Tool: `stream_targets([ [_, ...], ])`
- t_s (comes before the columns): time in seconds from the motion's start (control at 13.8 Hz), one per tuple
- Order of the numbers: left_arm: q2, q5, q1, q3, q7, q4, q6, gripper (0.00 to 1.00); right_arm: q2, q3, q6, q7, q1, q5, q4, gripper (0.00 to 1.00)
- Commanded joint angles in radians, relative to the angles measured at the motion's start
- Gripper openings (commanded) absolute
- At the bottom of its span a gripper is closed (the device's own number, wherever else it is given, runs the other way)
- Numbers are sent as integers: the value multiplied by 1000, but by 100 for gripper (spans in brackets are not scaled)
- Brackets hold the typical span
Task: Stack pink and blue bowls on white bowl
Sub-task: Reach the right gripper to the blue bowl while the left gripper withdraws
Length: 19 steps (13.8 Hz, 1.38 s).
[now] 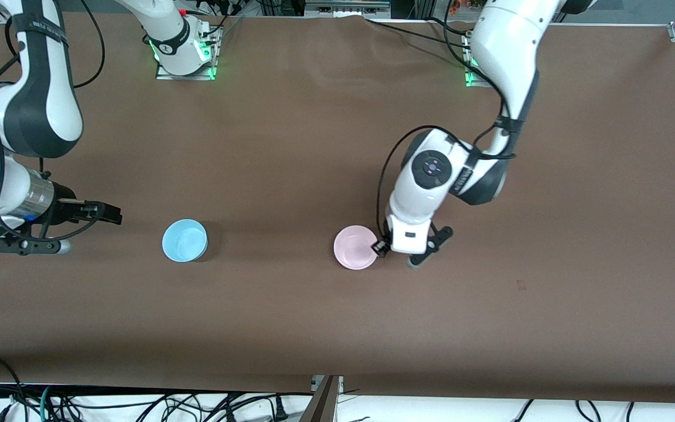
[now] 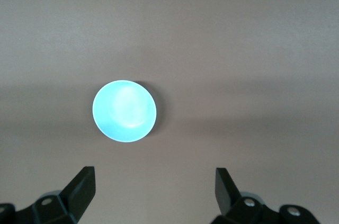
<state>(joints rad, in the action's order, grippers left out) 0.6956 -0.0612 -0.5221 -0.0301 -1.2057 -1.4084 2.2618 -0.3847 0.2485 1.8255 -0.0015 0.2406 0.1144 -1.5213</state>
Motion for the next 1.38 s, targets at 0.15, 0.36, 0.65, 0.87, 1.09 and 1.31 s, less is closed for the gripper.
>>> stream_targets([
  [0.15, -30, -31, 152, 19, 200, 167, -287, 47, -98, -6, 235, -8, 31, 30, -136, 100],
  [0.36, -112, -116, 281, 18, 429, 172, -436, 47, -121, -29, 423, -8, 32, 31, -265, 98],
  [0.65, -194, -138, 427, 12, 726, 166, -579, 48, -184, -41, 468, -3, 31, 37, -275, 76],
  [0.87, -244, -123, 474, 7, 875, 117, -660, 49, -206, -48, 475, 3, 31, 86, -275, 49],
  [1.09, -338, -45, 481, 9, 961, -13, -653, 49, -215, -51, 488, -5, 31, 113, -275, 39],
  [1.31, -453, -19, 470, 15, 983, -177, -588, 49, -215, -51, 485, -5, 31, 114, -273, 5],
])
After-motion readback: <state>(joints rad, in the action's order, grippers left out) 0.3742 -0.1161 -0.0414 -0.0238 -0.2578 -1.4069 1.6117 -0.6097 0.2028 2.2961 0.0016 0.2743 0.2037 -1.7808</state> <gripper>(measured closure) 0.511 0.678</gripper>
